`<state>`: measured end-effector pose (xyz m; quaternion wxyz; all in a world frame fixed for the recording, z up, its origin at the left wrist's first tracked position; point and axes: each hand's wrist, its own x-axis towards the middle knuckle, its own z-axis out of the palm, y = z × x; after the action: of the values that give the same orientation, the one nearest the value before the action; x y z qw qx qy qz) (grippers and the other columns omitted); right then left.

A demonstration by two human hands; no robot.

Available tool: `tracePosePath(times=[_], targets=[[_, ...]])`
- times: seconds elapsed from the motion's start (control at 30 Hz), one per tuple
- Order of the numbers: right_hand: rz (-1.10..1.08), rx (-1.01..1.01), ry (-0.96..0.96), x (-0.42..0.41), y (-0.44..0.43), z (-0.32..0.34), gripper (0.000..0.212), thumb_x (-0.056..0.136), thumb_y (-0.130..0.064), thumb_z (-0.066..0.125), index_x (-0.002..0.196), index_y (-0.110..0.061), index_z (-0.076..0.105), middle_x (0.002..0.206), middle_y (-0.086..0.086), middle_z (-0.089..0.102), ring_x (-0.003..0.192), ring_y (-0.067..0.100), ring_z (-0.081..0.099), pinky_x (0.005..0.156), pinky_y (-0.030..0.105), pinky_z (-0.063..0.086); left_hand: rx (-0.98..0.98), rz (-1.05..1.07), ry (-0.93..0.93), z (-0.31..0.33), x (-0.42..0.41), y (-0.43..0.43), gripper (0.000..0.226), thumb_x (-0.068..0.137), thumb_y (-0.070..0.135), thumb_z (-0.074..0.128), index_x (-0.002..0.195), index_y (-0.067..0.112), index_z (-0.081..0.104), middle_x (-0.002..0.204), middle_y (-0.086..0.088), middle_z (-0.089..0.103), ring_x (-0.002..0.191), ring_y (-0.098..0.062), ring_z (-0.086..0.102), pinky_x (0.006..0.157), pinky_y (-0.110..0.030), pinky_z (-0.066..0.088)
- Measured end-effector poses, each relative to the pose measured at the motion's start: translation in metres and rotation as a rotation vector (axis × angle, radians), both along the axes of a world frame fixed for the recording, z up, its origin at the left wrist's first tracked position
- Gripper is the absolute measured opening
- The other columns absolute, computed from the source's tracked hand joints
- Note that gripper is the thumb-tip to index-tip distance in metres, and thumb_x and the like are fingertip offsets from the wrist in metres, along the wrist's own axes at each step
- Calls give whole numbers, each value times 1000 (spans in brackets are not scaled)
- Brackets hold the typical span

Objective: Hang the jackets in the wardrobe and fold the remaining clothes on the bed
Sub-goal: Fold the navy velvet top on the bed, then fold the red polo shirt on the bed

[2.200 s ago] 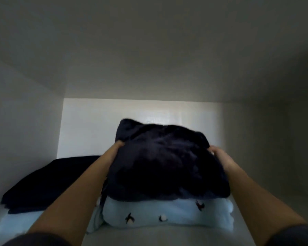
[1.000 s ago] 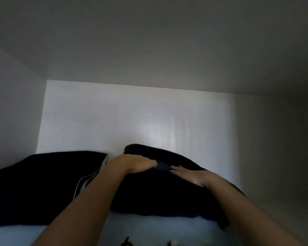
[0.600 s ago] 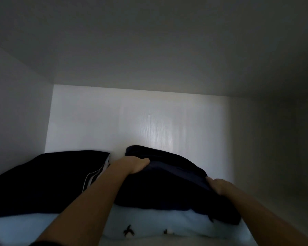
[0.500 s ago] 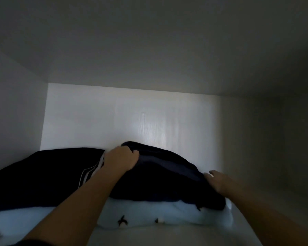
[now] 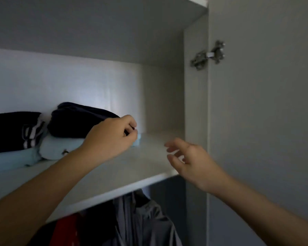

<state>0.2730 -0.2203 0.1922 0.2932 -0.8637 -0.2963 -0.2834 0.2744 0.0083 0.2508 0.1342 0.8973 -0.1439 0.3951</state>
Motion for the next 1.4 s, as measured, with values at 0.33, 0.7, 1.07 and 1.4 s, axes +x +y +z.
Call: tracePosePath(times=[0.33, 0.7, 1.07, 1.4], targets=[[-518, 336, 191, -301, -250, -117, 24, 93, -14, 51, 107, -31, 60, 96, -17, 67, 87, 4, 65, 76, 12, 48, -489, -992, 325, -152, -183, -299, 17, 85, 39, 49, 85, 30, 63, 78, 11, 71, 65, -10, 66, 62, -21, 51], [-1433, 748, 290, -607, -464, -237, 24, 92, -5, 52, 92, -27, 62, 84, -8, 70, 74, 3, 66, 69, 12, 48, -171, -1703, 959, -290, -408, -662, 13, 88, 24, 51, 86, 25, 64, 75, 12, 70, 65, -11, 66, 61, -21, 53], [-2008, 990, 312, -822, -659, -276, 23, 96, -13, 50, 88, -31, 62, 84, -7, 70, 74, 4, 67, 71, 21, 53, 193, -2063, 1245, -339, -627, -973, 14, 85, 31, 50, 79, 33, 63, 71, 15, 70, 61, -6, 65, 65, -26, 54], [-2140, 1222, 351, -983, -797, -353, 19, 97, -12, 48, 95, -17, 66, 87, -3, 70, 74, 5, 66, 63, 12, 48, 396, -2148, 1214, -387, -814, -1147, 16, 91, 13, 58, 80, 23, 65, 68, 11, 70, 61, -6, 65, 63, -31, 55]])
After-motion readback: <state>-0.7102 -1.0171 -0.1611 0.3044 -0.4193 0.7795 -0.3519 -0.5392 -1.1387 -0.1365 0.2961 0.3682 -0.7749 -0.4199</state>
